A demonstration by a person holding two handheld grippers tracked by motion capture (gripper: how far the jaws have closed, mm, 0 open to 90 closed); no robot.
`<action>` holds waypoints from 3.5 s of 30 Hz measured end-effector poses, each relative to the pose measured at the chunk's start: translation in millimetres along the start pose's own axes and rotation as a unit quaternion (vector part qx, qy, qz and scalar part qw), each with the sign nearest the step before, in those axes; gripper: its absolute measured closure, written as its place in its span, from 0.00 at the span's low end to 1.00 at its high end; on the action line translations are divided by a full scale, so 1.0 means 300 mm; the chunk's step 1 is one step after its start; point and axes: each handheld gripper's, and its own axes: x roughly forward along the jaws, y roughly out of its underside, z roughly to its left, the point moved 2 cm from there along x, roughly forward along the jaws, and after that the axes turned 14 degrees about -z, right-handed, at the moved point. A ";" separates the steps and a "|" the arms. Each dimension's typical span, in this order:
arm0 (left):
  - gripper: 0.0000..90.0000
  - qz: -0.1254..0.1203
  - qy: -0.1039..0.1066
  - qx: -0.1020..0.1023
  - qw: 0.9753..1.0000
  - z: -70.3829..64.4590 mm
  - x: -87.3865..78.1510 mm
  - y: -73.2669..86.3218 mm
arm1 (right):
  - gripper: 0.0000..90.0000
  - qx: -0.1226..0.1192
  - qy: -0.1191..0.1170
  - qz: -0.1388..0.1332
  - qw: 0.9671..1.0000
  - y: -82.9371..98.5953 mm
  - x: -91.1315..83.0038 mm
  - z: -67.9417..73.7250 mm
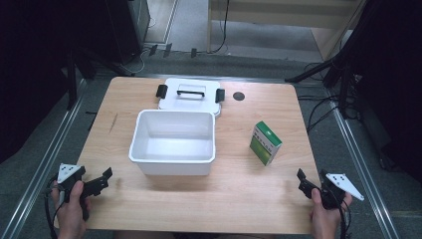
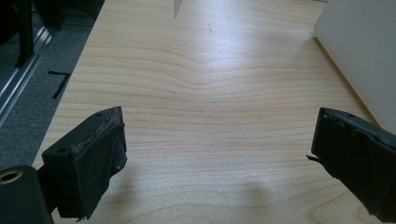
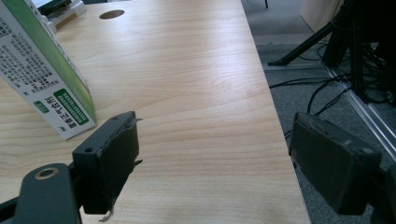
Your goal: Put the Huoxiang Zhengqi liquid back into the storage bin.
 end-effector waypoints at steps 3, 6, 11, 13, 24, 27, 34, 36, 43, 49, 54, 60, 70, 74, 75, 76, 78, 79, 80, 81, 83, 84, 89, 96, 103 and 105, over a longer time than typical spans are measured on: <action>0.04 -0.002 -0.001 0.001 1.000 0.000 -0.001 0.000 | 0.18 -0.002 0.000 0.000 1.000 0.000 0.000 0.000; 0.04 -0.004 0.001 -0.001 1.000 0.002 -0.002 0.001 | 0.18 -0.004 0.000 0.001 1.000 0.000 -0.001 0.003; 0.04 -0.005 0.003 -0.002 1.000 0.000 -0.003 0.001 | 0.18 0.000 -0.005 0.003 1.000 -0.005 -0.004 0.000; 0.04 -0.005 0.003 -0.001 1.000 -0.001 -0.003 0.001 | 0.18 0.018 -0.019 0.006 1.000 -0.013 -0.009 -0.007; 0.04 -0.011 0.006 0.000 1.000 -0.003 -0.008 0.002 | 0.18 -0.032 -0.100 0.049 0.993 -0.085 -0.020 0.070; 0.04 -0.012 0.004 -0.004 1.000 -0.002 -0.008 0.001 | 0.19 -0.040 -0.114 0.073 0.990 -0.113 -0.012 0.083; 0.04 -0.012 0.005 -0.005 1.000 -0.002 -0.007 0.001 | 0.18 -0.087 -0.131 0.158 0.975 -0.163 0.013 0.141; 0.04 -0.012 0.004 -0.004 1.000 -0.001 -0.007 0.001 | 0.18 -0.097 -0.140 0.177 0.969 -0.181 0.020 0.156; 0.04 -0.010 0.003 -0.006 1.000 -0.004 -0.004 0.001 | 0.18 -0.138 -0.147 0.236 0.950 -0.239 0.054 0.206; 0.04 -0.010 0.002 -0.007 1.000 -0.003 -0.003 0.001 | 0.18 -0.175 -0.158 0.288 0.928 -0.280 0.086 0.256; 0.04 -0.010 0.004 -0.007 1.000 -0.003 -0.004 0.001 | 0.17 -0.194 -0.166 0.323 0.912 -0.313 0.110 0.293; 0.04 -0.011 0.007 -0.008 1.000 -0.002 -0.005 0.001 | 0.16 -0.206 -0.171 0.351 0.897 -0.377 0.130 0.333; 0.04 -0.009 0.008 -0.012 1.000 0.000 -0.004 0.001 | 0.23 -0.227 -0.158 0.382 0.882 -0.436 0.198 0.397; 0.04 -0.009 0.008 -0.013 1.000 0.003 -0.003 0.001 | 0.26 -0.233 -0.158 0.393 0.876 -0.458 0.226 0.420; 0.04 -0.009 0.009 -0.014 1.000 0.004 -0.003 0.000 | 0.27 -0.236 -0.158 0.395 0.874 -0.464 0.232 0.425; 0.04 -0.009 0.009 -0.015 1.000 0.005 -0.002 0.000 | 0.28 -0.236 -0.159 0.395 0.873 -0.470 0.240 0.432; 0.04 -0.009 0.009 -0.015 1.000 0.005 -0.002 0.000 | 0.29 -0.236 -0.160 0.400 0.871 -0.482 0.254 0.443; 0.04 -0.009 0.009 -0.015 1.000 0.005 -0.002 0.000 | 0.31 -0.238 -0.162 0.402 0.869 -0.488 0.261 0.447; 0.04 -0.009 0.009 -0.016 1.000 0.005 -0.002 0.000 | 0.34 -0.238 -0.164 0.405 0.868 -0.491 0.269 0.452; 0.04 -0.009 0.010 -0.016 1.000 0.005 -0.002 0.000 | 0.36 -0.236 -0.164 0.409 0.866 -0.493 0.277 0.457; 0.04 -0.009 0.010 -0.017 1.000 0.005 -0.001 0.000 | 0.37 -0.239 -0.162 0.418 0.861 -0.495 0.294 0.465; 0.04 -0.008 0.009 -0.016 1.000 0.005 -0.002 0.000 | 0.38 -0.244 -0.160 0.421 0.859 -0.494 0.304 0.469; 0.04 -0.009 0.010 -0.017 1.000 0.005 -0.002 0.000 | 0.42 -0.241 -0.150 0.437 0.853 -0.489 0.354 0.488; 0.04 -0.008 0.011 -0.019 1.000 0.005 -0.001 0.000 | 0.49 -0.236 -0.146 0.460 0.844 -0.474 0.420 0.513; 0.04 -0.009 0.013 -0.022 1.000 0.007 0.000 0.000 | 0.57 -0.230 -0.147 0.482 0.833 -0.454 0.461 0.531; 0.04 -0.008 0.014 -0.021 1.000 0.008 0.000 0.000 | 0.61 -0.227 -0.142 0.482 0.834 -0.455 0.466 0.532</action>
